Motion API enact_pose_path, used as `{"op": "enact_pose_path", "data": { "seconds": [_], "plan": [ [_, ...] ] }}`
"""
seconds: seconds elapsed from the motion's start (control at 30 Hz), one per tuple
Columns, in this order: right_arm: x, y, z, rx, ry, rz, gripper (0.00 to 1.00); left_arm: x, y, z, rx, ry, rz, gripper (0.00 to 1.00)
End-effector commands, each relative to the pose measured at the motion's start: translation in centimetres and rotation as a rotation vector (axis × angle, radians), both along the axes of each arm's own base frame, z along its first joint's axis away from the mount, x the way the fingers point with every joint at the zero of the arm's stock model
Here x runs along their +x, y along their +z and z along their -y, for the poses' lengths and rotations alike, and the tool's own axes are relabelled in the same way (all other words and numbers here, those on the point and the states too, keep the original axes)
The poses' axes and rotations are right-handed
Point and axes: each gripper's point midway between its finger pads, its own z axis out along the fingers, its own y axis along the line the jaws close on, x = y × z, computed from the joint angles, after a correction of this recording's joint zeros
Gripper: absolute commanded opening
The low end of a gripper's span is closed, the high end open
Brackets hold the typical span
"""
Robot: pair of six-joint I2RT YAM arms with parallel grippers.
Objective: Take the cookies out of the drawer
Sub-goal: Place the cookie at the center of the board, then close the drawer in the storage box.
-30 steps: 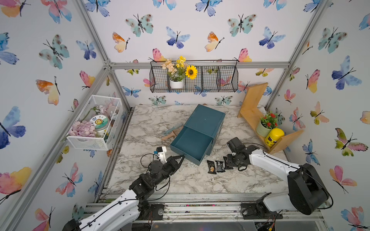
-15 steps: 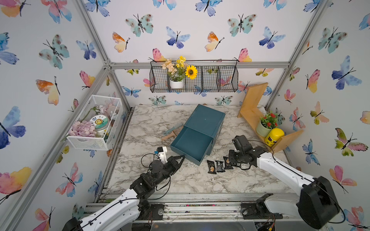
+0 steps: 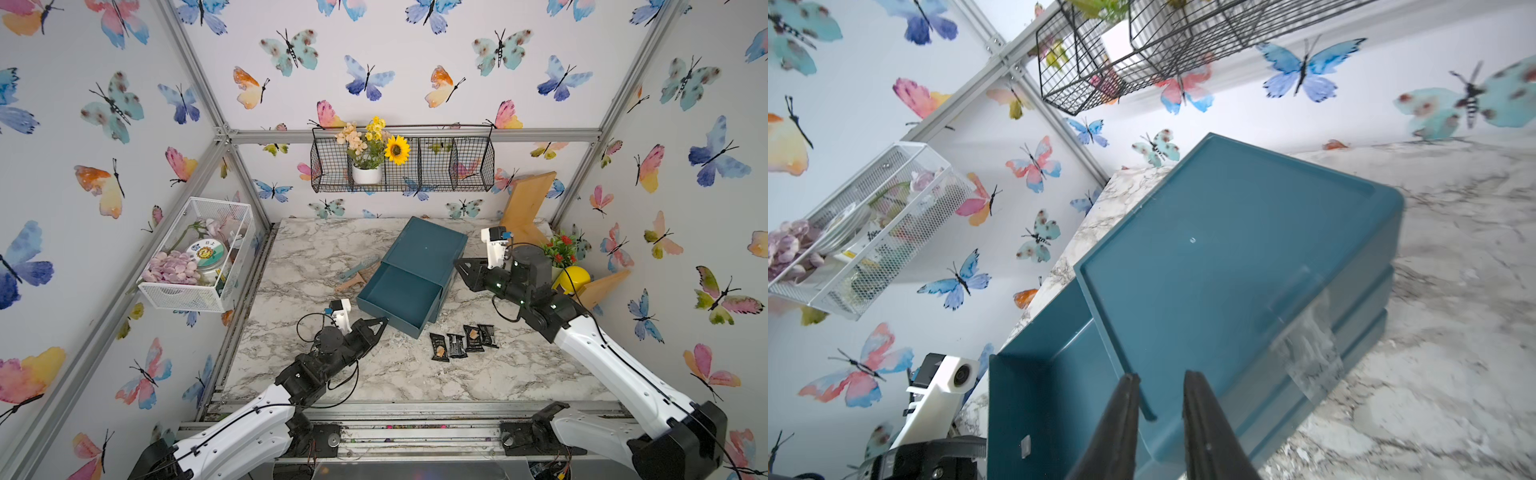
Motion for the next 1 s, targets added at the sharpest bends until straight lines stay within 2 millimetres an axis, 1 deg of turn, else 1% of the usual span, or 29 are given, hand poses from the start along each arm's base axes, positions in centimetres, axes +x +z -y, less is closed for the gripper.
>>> {"op": "enact_pose_path", "data": {
  "seconds": [0.0,0.13,0.3,0.43,0.53,0.63,0.73,0.97],
  "plan": [
    [0.1,-0.5,-2.2,-0.021,0.111,-0.017,0.22,0.8,2.6,0.1,-0.036,0.023,0.078,0.0],
    [1.0,-2.9,-2.7,-0.093,0.092,-0.08,0.21,1.3,3.7,0.3,-0.051,0.035,0.101,0.0],
    [1.4,-5.7,-2.6,-0.178,0.055,-0.152,0.21,2.3,4.6,1.1,-0.028,0.035,0.13,0.0],
    [1.7,-7.1,-2.3,-0.222,0.03,-0.188,0.21,3.1,5.4,2.0,-0.034,0.026,0.152,0.0],
    [1.9,-7.6,-2.0,-0.248,0.009,-0.205,0.21,3.8,5.5,2.6,-0.04,0.025,0.158,0.0],
    [1.9,-8.0,-1.9,-0.263,0.001,-0.214,0.21,4.5,5.3,3.4,-0.038,0.023,0.16,0.0],
    [2.0,-8.5,-1.9,-0.282,-0.006,-0.228,0.21,5.3,4.6,3.9,-0.023,0.03,0.15,0.0],
    [2.1,-9.1,-2.1,-0.316,-0.015,-0.243,0.21,6.7,2.7,4.3,0.013,0.061,0.118,0.0]
  ]
}}
